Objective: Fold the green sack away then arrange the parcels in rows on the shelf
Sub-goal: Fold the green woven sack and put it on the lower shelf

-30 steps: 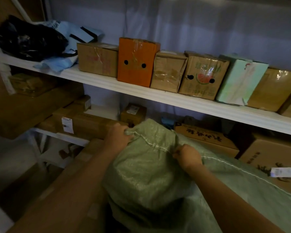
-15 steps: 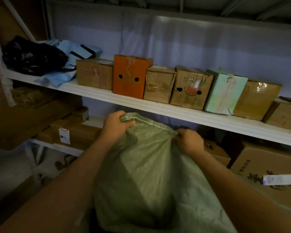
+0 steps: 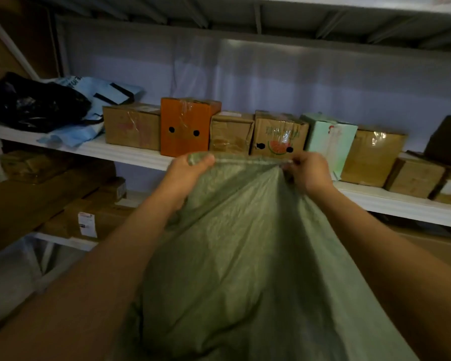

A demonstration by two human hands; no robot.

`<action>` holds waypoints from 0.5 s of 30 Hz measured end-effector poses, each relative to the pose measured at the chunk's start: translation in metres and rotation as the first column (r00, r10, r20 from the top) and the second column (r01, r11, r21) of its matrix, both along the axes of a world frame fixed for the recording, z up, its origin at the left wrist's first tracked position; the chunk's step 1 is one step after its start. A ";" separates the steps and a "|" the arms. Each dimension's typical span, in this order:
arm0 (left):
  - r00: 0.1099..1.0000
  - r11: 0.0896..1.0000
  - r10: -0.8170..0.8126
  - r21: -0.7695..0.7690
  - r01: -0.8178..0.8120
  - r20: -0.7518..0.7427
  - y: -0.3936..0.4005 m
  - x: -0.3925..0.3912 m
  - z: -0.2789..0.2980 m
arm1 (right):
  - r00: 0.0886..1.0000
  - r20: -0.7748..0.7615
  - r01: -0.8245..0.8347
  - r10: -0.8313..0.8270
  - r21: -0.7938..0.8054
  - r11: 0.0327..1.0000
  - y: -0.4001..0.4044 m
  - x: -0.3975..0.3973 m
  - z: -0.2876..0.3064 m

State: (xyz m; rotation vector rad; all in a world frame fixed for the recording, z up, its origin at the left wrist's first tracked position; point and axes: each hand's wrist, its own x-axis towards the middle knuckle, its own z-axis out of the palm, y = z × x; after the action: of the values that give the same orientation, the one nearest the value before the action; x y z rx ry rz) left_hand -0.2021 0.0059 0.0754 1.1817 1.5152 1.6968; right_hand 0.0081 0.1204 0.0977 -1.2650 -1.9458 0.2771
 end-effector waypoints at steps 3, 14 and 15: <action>0.999 0.989 0.034 0.145 -0.027 -0.042 0.011 0.010 0.029 | 0.981 -0.192 0.029 -0.007 0.114 0.993 -0.004 0.004 0.020; 0.983 0.976 0.143 0.184 -0.121 -0.113 0.036 0.024 0.052 | 0.988 -0.137 0.099 -0.073 0.193 0.976 -0.001 0.018 0.042; 0.982 0.970 0.144 0.211 -0.117 -0.120 0.038 0.027 0.059 | 0.982 -0.174 0.107 -0.069 0.220 0.970 -0.001 0.020 0.045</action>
State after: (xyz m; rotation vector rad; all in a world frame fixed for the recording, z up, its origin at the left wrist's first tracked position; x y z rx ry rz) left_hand -0.1750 0.0436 0.1344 1.3505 1.5581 1.9325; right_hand 0.0279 0.1193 0.1427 -1.1369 -1.7207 0.1051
